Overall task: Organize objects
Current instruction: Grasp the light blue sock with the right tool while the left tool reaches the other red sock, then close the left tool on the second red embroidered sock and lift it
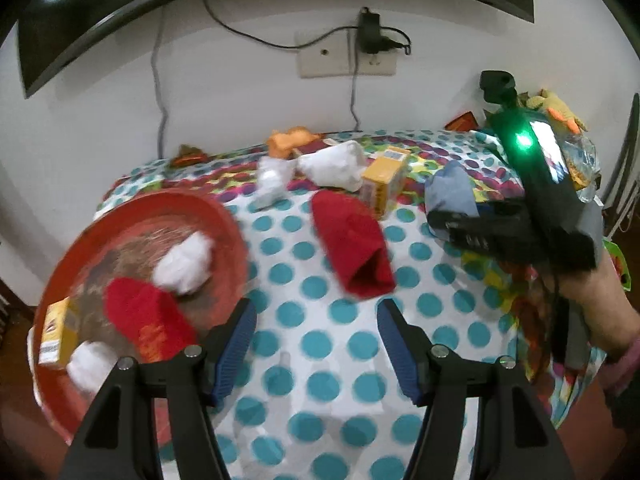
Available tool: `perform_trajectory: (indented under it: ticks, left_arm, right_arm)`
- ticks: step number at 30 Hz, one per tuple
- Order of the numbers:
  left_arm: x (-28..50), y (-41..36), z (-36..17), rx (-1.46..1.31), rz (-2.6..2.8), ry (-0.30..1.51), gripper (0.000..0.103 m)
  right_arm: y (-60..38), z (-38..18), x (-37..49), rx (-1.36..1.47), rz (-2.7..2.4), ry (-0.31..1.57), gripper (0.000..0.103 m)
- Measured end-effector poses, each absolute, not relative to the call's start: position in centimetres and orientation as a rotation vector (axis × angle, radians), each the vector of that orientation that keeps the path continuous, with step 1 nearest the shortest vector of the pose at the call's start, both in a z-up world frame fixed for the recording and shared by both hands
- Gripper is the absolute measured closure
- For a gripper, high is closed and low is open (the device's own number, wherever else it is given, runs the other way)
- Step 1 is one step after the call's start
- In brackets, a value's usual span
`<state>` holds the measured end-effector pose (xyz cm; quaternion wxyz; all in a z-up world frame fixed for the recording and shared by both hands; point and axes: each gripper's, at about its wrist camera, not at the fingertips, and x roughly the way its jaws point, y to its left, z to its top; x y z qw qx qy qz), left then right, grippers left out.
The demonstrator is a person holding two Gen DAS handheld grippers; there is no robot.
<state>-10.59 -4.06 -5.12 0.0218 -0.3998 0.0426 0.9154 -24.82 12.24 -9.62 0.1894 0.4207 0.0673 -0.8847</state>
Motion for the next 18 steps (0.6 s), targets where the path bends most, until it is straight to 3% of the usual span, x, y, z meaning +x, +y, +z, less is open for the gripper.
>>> perform_trajectory:
  ticks: [10, 18]
  left_arm:
    - [-17.1, -2.9, -6.8, -1.312, 2.771, -0.062, 0.039]
    - [-21.6, -1.8, -8.0, -1.253, 2.82, 0.025, 0.039]
  right_arm:
    - [14.0, -9.7, -24.7, 1.215, -2.468, 0.138, 0.069]
    - [13.9, -9.8, -24.9, 1.215, -2.465, 0.136, 0.067]
